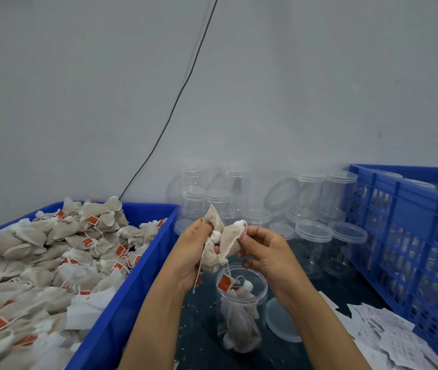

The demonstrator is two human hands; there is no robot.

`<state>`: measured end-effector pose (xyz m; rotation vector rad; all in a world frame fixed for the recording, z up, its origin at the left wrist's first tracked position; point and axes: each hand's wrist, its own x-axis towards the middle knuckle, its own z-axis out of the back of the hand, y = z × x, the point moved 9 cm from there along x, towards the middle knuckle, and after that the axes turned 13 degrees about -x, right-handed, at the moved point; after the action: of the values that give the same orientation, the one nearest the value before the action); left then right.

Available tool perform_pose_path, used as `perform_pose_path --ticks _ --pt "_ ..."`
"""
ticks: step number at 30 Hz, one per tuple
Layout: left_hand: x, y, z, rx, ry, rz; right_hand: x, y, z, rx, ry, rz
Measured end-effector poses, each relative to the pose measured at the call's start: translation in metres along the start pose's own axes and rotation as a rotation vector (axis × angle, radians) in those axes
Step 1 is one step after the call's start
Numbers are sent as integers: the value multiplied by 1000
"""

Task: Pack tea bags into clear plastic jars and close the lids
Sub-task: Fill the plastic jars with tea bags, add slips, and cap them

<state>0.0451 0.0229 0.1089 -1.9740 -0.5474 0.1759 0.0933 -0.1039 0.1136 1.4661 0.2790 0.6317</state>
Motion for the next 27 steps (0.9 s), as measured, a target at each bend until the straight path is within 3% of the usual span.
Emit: perform_pose_path --ticks 6,12,18,20,22,24,27 --pt "10 2 27 -178 -157 10 -2 10 15 -195 -118 74" --pt "21 -25 56 -99 -299 -45 -2 18 24 -478 -112 162" --pt "-7 -77 125 37 -831 -367 -1 15 26 -529 -79 155" --pt "-13 -72 141 64 -938 -323 0 14 26 -525 -63 149" --pt "-15 -60 150 200 -1012 -131 0 12 25 -535 -43 156" --pt "-15 -56 150 323 -997 -8 1 11 27 -555 -36 159" --pt "-13 -70 138 468 -960 -95 2 10 32 -570 -51 158"
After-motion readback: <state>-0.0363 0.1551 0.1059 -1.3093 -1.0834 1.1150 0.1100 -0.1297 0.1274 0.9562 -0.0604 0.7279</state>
